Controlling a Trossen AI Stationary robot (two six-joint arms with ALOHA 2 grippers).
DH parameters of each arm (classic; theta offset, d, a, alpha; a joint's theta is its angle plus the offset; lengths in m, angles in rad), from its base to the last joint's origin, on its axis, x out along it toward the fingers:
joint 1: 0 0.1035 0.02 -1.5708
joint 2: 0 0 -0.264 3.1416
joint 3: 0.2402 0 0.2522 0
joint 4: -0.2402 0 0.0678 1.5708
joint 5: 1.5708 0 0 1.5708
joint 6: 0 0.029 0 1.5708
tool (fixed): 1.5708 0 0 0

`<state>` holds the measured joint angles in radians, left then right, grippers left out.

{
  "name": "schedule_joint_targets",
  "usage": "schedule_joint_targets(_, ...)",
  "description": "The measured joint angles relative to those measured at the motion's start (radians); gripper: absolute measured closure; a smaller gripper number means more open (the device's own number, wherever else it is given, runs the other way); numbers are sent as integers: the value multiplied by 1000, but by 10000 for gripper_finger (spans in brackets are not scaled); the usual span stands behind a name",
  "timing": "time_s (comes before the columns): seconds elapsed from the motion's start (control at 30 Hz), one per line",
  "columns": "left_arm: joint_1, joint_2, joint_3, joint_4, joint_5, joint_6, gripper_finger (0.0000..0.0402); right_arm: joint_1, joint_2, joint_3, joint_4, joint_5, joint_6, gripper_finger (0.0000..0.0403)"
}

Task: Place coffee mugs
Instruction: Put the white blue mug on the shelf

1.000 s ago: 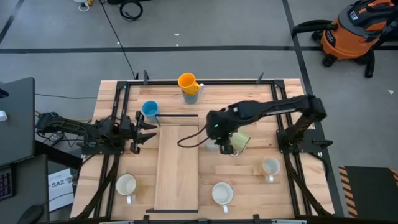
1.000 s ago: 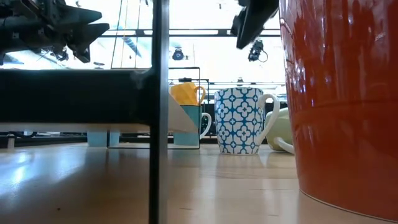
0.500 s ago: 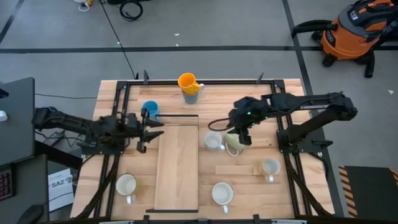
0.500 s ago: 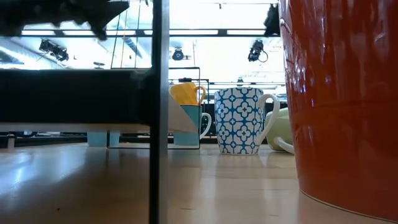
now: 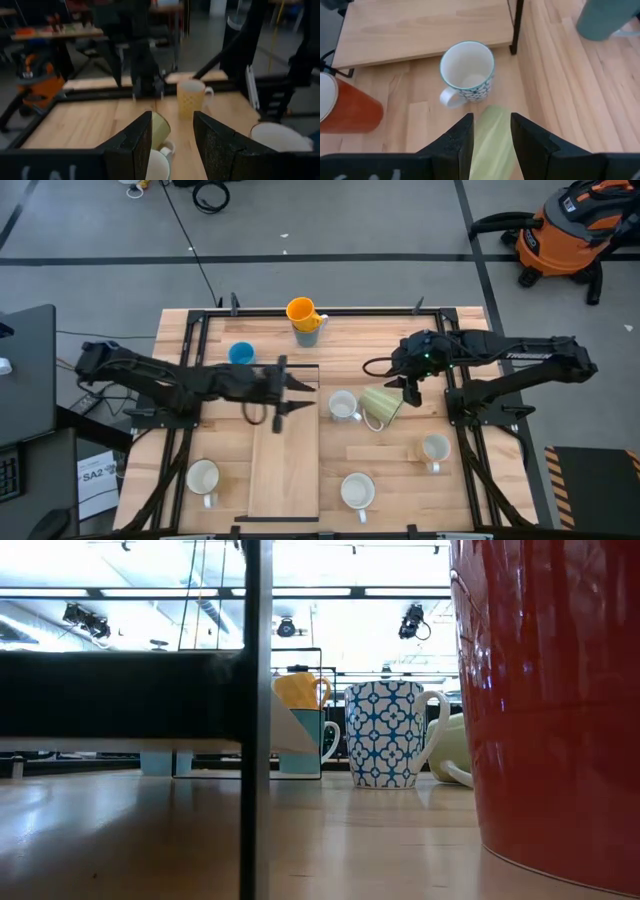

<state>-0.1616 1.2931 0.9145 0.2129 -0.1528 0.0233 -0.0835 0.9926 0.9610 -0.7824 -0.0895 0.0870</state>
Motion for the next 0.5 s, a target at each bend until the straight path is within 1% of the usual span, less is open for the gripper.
schedule_joint_targets(0.13, 0, 138, 155, -129, 0, 0, 251, -5, -9, -6, 5, 0, 0, 269)
schedule_joint_targets(0.27, 0, 256, 274, -217, 0, 1, 251, -5, -4, -6, 4, 0, 0, 268)
schedule_joint_targets(0.37, 0, 333, 329, -269, 0, 22, 251, -5, 1, -6, 4, 0, 0, 268)
schedule_joint_targets(0.5, 0, 409, 361, -305, 0, 23, 251, -5, 4, -6, 5, 0, 0, 269)
